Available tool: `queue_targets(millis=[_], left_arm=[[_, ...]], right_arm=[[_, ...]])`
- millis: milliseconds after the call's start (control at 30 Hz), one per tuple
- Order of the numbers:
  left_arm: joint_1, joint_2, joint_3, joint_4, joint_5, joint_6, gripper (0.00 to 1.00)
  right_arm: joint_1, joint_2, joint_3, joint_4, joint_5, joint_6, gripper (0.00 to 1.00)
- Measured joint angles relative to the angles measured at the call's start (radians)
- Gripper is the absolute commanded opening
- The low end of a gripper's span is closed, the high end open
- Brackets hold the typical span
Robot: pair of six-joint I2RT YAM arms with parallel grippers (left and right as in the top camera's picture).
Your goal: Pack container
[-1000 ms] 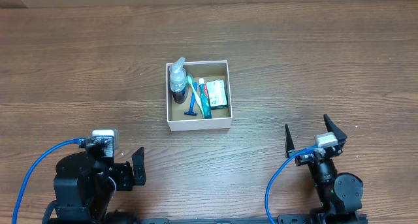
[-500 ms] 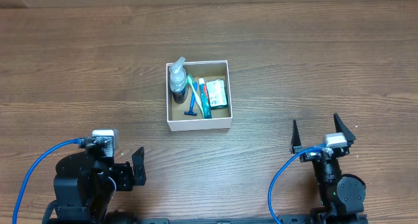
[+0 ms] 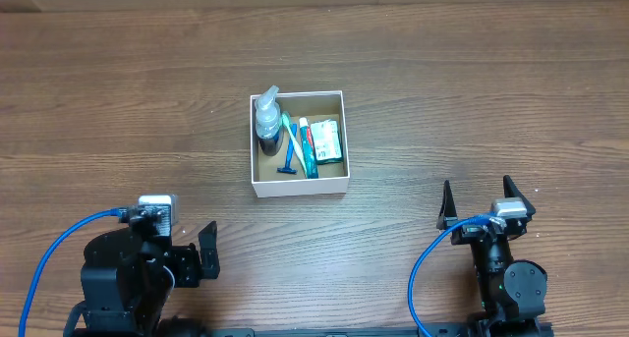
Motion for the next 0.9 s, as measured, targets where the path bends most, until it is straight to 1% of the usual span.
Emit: queue_targets(millis=[900], left_arm=[[0.000, 0.000, 0.000, -0.012, 0.000, 0.000, 1.00]], right_arm=[[0.000, 0.000, 0.000, 0.000, -0.001, 0.007, 1.00]])
